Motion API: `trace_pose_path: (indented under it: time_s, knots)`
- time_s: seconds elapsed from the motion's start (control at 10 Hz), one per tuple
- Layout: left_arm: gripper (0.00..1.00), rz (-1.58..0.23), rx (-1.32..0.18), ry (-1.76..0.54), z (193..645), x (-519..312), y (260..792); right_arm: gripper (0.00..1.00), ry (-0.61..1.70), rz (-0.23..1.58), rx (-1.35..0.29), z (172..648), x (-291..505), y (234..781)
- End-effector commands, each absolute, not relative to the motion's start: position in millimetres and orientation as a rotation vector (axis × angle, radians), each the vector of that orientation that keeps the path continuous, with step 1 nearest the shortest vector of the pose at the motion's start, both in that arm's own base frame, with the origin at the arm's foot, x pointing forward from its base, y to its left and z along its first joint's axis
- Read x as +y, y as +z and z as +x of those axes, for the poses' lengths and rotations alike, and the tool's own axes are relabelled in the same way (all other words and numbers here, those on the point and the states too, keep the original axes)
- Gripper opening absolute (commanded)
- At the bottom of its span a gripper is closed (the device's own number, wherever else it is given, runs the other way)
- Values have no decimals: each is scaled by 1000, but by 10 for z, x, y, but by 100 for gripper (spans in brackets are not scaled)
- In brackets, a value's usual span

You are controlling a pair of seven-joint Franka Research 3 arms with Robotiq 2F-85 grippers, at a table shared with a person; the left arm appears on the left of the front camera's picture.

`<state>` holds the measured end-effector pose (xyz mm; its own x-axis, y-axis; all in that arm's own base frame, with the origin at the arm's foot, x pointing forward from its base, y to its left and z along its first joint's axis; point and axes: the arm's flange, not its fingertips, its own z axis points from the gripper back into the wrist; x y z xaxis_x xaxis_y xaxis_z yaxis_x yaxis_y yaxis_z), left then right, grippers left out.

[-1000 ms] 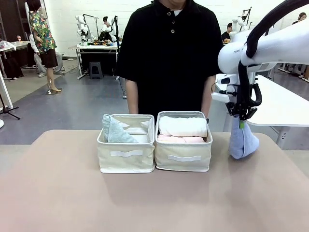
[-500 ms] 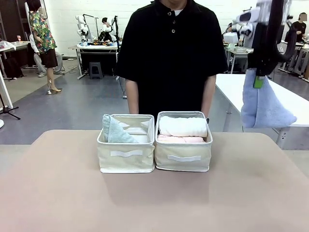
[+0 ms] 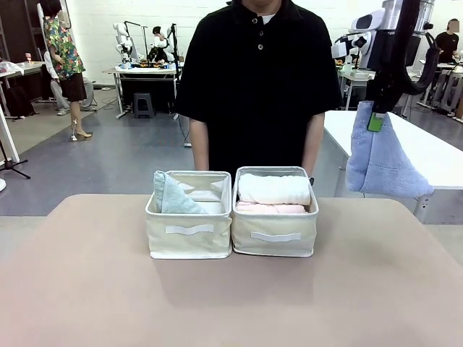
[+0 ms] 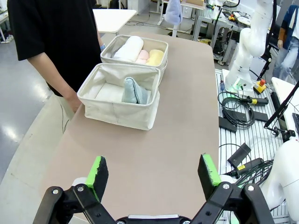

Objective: Sort the towels based on their folding style.
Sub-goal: Pick up another triangle-folded towel from the table and place it in the left Fabric basket.

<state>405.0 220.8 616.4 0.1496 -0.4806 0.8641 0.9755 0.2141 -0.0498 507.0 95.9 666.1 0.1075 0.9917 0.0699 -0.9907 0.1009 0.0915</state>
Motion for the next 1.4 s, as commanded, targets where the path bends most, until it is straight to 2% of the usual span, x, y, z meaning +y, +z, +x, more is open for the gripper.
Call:
trace_pose_path:
  time_s: [0.0,0.1,0.2,0.5,0.7,1.1,1.3]
  knots:
    - [100,-725,-842,-1188,4023,2185,6156,14,1484,94,17,5022,957,6722]
    - [100,-725,-842,-1188,4023,2185,6156,17,1464,126,10,5070,959,6661]
    - [100,-725,-842,-1188,4023,2185,6156,17,1410,130,33,5136,1427,6732]
    - [100,-725,-842,-1188,4023,2185,6156,17,1375,50,-62,5069,2804,7443]
    - [100,-725,-842,-1188,4023,2185,6156,17,1404,63,-58,5181,3500,7654]
    - [100,-725,-842,-1188,4023,2185,6156,17,1356,192,-185,5753,4320,7502]
    - [100,-725,-842,-1188,4023,2185,6156,17,1347,224,-244,5873,4487,7379]
